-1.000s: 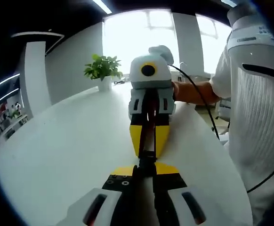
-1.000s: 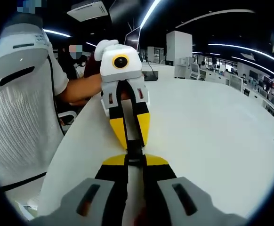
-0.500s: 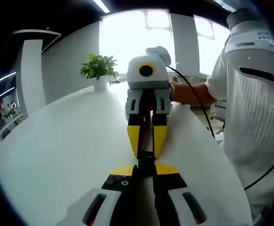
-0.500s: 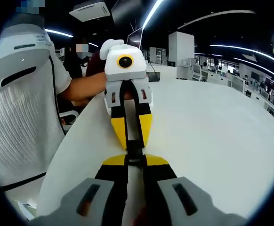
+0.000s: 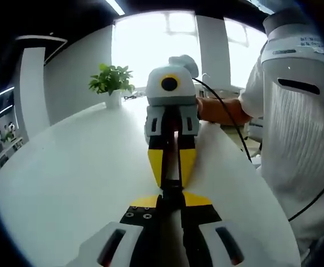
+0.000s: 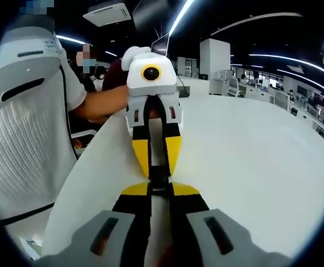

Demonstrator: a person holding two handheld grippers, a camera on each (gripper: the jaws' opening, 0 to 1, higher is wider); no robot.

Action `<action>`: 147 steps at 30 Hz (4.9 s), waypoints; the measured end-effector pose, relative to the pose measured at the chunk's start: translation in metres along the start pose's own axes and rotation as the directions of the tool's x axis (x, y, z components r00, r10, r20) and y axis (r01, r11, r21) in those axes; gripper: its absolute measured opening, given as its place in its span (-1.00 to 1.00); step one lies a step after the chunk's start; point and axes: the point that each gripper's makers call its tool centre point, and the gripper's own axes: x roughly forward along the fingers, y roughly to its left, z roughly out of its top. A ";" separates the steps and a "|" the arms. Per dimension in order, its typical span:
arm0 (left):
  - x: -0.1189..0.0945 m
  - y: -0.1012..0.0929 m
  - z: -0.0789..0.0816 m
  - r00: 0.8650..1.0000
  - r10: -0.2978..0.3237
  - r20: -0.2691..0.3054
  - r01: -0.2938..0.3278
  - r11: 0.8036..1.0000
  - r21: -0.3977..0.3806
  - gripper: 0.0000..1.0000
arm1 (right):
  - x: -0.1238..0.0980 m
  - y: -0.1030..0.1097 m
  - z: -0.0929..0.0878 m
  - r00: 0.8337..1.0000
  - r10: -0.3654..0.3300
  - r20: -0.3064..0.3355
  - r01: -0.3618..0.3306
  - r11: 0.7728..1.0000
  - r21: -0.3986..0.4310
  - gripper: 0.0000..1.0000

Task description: Snap the two parts of the plastic buckle together until the buckle closes and remains connected.

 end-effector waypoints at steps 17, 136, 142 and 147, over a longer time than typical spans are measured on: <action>-0.005 -0.002 -0.002 1.000 0.007 -0.011 -0.007 1.000 0.015 -0.76 | 0.001 -0.001 0.001 1.000 0.002 0.002 -0.002 1.000 0.004 -0.78; -0.001 0.117 0.003 0.987 0.054 -0.148 -0.047 0.998 0.050 -0.76 | -0.079 -0.045 -0.015 0.902 -0.424 0.083 0.380 0.870 0.313 -0.50; 0.000 0.129 0.003 0.986 0.067 -0.151 -0.060 0.997 0.053 -0.76 | -0.079 -0.046 -0.017 0.902 -0.425 0.080 0.381 0.868 0.318 -0.50; 0.000 0.139 0.004 0.985 0.073 -0.153 -0.065 0.996 0.053 -0.76 | -0.079 -0.046 -0.019 0.903 -0.422 0.078 0.378 0.867 0.324 -0.50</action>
